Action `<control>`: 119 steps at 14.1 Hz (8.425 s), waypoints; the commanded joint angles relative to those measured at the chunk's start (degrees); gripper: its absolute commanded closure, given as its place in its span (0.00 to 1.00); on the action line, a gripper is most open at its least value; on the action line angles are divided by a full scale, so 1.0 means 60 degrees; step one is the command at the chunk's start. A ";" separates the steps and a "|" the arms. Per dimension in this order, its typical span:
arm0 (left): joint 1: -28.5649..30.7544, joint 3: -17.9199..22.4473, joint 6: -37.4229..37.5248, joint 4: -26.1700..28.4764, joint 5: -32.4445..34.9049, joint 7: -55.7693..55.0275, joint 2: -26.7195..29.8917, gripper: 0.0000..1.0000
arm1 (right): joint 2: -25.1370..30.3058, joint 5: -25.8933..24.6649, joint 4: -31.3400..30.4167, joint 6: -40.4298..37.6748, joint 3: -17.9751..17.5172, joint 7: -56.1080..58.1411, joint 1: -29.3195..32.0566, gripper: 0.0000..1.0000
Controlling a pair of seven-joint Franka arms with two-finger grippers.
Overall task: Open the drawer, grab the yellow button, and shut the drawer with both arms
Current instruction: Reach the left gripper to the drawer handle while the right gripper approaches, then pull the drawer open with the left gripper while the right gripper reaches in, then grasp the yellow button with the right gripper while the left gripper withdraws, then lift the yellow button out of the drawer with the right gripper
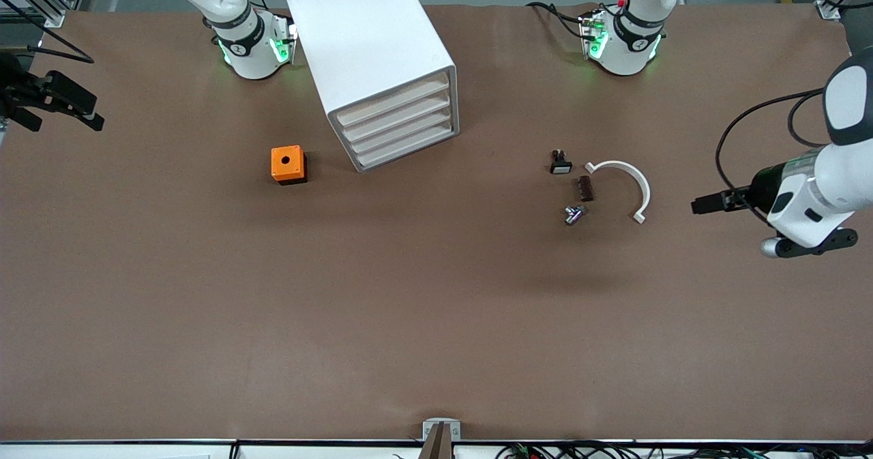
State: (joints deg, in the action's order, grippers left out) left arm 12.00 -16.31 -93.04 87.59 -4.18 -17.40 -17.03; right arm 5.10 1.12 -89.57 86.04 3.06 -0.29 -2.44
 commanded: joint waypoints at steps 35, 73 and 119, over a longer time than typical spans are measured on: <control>-0.5178 -0.0036 0.0080 -0.0301 -0.6757 -1.9085 -0.3577 0.32 | -0.2124 0.1029 0.1027 0.0587 -0.0158 -0.9999 -0.3079 0.00; -0.5457 0.1370 0.0374 -0.1151 -0.8429 -2.0084 -0.4178 0.63 | -0.2914 -0.0038 0.0501 0.2122 -0.0187 -1.4538 -0.7397 0.00; -0.6670 0.2938 0.0081 -0.1825 0.0155 -1.1074 -0.3650 0.00 | -0.4469 0.0765 0.1979 0.0517 -0.0187 -1.4418 -0.6041 0.95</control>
State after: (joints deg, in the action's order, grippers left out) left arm -25.16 1.16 -91.66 75.37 -5.08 -84.33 -40.18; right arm -22.54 4.65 -79.43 93.20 2.61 -94.75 -42.40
